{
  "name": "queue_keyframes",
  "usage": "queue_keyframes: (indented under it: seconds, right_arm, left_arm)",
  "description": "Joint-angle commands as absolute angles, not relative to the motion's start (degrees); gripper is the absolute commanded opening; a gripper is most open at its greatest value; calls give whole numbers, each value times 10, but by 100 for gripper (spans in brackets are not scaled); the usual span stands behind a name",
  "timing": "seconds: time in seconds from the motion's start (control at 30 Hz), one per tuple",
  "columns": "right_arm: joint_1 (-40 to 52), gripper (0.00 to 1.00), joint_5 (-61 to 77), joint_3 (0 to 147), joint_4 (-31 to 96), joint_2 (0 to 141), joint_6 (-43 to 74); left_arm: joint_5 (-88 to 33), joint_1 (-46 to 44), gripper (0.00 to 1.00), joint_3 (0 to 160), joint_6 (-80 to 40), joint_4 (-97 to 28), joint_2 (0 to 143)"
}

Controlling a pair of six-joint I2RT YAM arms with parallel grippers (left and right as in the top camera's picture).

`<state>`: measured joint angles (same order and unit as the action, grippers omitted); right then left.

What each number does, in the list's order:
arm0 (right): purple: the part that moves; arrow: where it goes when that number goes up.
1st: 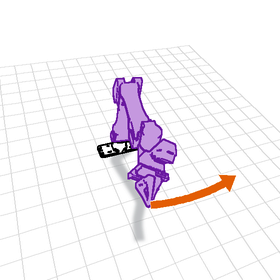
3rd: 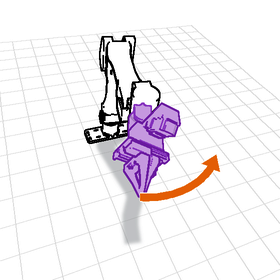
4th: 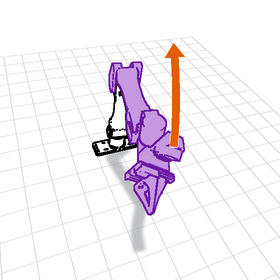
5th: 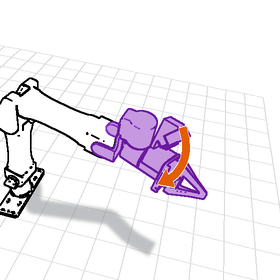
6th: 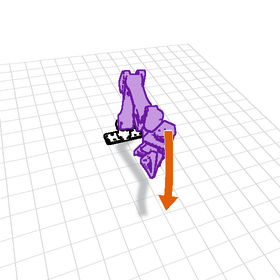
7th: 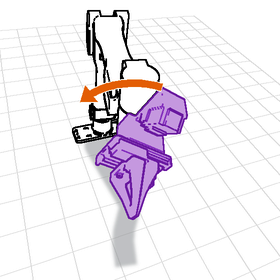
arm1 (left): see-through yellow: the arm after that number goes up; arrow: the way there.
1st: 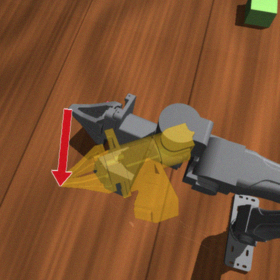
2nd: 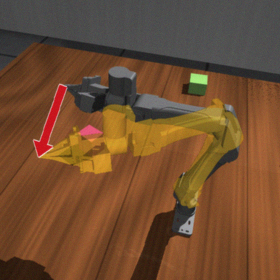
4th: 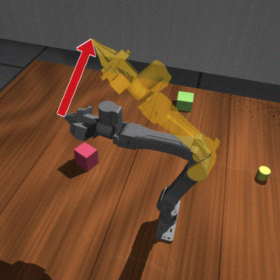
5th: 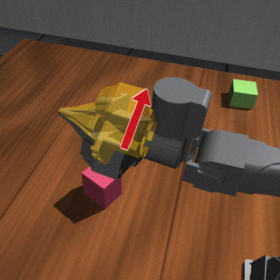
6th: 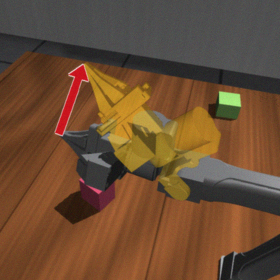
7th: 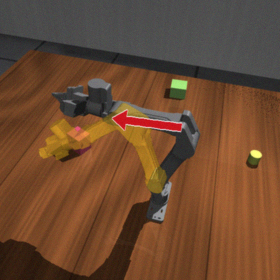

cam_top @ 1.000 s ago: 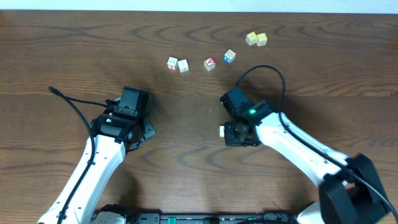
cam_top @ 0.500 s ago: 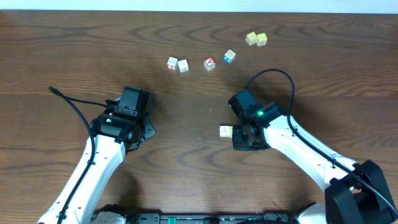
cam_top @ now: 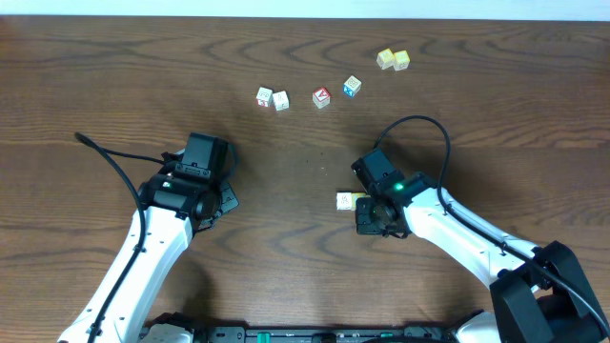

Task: Lift 4 blocks

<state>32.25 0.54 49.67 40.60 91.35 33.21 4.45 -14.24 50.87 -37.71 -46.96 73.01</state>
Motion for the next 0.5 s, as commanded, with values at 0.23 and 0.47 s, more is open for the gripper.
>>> queue_keyframes:
  seconds: [0.23, 0.47]
  right_arm:
    - [318, 1, -30, 486, 384, 911, 325]
    - [312, 1, -30, 486, 370, 911, 325]
  left_arm:
    - [45, -139, 15, 509, -385, -473, 733]
    - [45, -139, 15, 509, -385, -472, 733]
